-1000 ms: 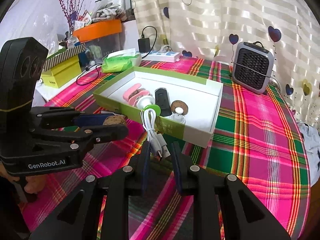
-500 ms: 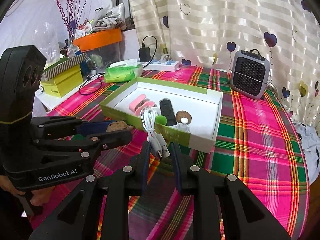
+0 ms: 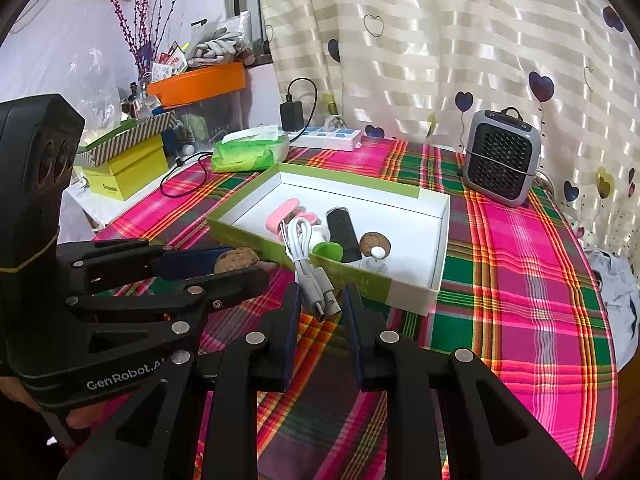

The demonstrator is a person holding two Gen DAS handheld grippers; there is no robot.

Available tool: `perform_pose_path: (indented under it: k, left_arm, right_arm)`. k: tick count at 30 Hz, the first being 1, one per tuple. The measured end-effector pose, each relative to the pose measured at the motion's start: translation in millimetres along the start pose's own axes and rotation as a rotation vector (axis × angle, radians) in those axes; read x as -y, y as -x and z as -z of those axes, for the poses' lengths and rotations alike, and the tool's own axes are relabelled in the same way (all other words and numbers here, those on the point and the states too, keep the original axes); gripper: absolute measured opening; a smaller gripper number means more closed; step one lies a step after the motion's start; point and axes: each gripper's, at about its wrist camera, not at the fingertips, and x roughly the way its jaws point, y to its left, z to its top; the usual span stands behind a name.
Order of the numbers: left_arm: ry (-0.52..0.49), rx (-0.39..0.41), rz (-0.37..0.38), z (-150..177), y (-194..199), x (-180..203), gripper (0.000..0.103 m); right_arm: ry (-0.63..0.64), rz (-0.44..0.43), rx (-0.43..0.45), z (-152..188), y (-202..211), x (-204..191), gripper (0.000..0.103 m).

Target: Organize objects

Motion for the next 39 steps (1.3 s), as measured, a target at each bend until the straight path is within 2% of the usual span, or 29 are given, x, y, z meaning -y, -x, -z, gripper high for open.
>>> perform_pose_path:
  k: [23,39]
  left_arm:
    - [0.0,0.023,-0.046,-7,8,-5,0.029]
    - [-0.007,0.021,-0.051,-10,7,-6,0.029]
  right_arm:
    - [0.009,0.011,0.014,-9,0,-4,0.022]
    - [0.034,0.016,0.015,-19,-8,-7,0.022]
